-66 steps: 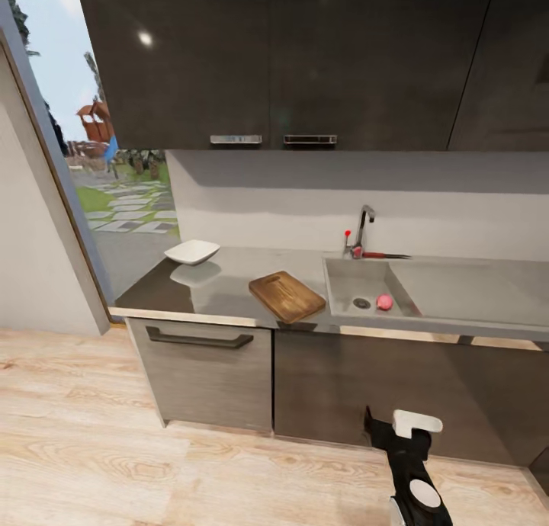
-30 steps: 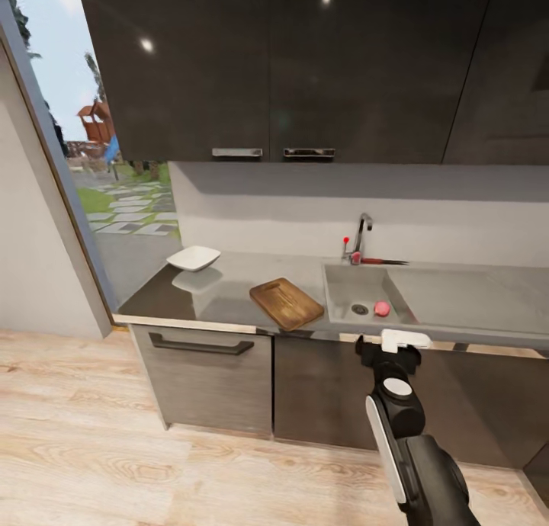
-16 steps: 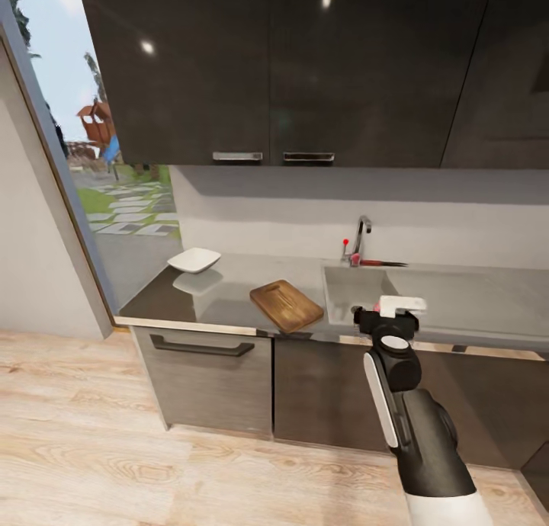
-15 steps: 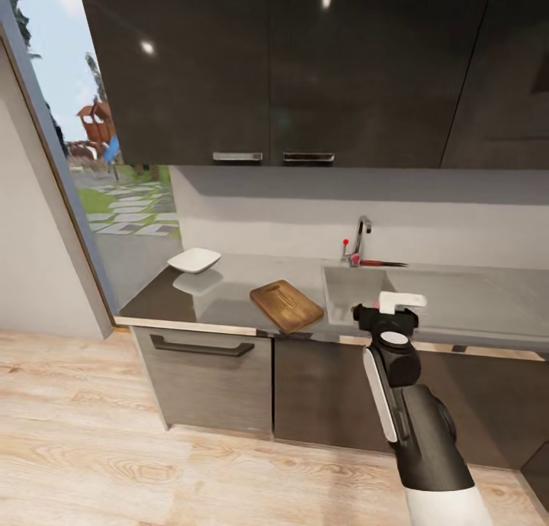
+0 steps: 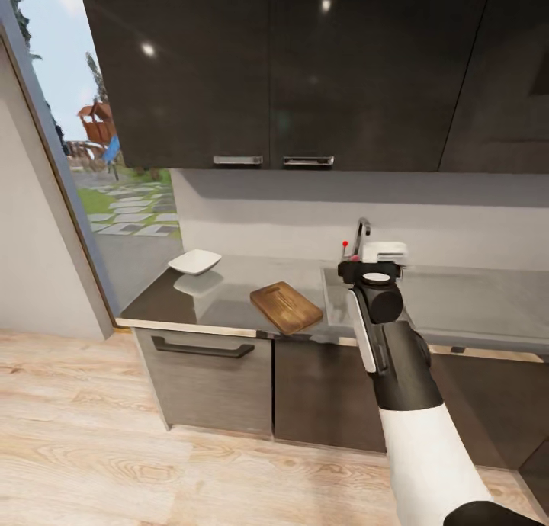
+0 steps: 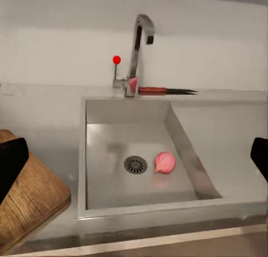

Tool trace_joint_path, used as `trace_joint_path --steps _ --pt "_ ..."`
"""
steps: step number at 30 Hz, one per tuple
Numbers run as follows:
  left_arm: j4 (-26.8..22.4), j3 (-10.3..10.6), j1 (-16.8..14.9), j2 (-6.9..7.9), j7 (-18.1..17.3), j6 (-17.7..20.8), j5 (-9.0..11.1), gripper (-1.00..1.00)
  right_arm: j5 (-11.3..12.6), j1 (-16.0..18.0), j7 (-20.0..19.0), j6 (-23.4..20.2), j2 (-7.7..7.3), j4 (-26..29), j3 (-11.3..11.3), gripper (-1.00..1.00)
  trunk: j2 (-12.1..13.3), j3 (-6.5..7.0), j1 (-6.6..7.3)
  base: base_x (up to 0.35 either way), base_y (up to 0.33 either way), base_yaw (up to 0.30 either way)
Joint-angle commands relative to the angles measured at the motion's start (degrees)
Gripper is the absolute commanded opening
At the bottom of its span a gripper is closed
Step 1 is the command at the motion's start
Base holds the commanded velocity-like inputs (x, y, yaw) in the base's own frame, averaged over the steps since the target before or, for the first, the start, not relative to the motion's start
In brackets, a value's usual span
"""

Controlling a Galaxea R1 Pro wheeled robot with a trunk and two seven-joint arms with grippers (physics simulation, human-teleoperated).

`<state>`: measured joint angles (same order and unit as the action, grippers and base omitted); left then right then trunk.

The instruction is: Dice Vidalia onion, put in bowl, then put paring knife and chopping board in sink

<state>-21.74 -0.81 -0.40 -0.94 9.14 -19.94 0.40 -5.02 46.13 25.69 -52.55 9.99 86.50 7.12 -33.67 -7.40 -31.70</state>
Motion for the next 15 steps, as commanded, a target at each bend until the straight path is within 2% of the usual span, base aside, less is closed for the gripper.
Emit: trace_joint_path --steps 1,2,3,5,8,15 --pt "0.0 -0.1 0.0 -0.02 0.1 -0.2 0.0 1.0 -0.5 2.8 -0.2 -0.6 0.0 -3.4 0.2 1.0 0.3 0.08 0.21 0.0 0.0 0.0" --pt "0.0 -0.1 0.0 -0.02 0.1 -0.2 0.0 1.0 -0.5 3.7 -0.2 -0.6 0.0 -4.7 0.3 1.0 0.7 0.26 0.43 0.0 0.0 0.0" --pt "0.0 -0.1 0.0 -0.02 0.1 -0.2 0.0 1.0 -0.5 7.4 -0.3 -0.5 0.0 -10.5 0.4 1.0 1.1 0.44 0.65 0.0 0.0 0.0" --pt "0.0 -0.1 0.0 -0.02 0.1 -0.2 0.0 1.0 -0.4 10.0 -0.3 -0.2 0.0 -15.3 0.4 1.0 1.9 0.79 1.09 0.0 0.0 0.0" --pt "0.0 -0.1 0.0 -0.02 0.1 -0.2 0.0 1.0 -0.3 13.1 -0.4 0.7 0.0 -21.4 0.4 1.0 3.1 1.33 1.74 0.0 0.0 0.0" --pt "0.0 -0.1 0.0 -0.02 0.1 -0.2 0.0 1.0 0.0 19.4 -0.7 6.7 0.0 -35.8 0.4 1.0 5.9 2.59 3.28 0.0 0.0 0.0"
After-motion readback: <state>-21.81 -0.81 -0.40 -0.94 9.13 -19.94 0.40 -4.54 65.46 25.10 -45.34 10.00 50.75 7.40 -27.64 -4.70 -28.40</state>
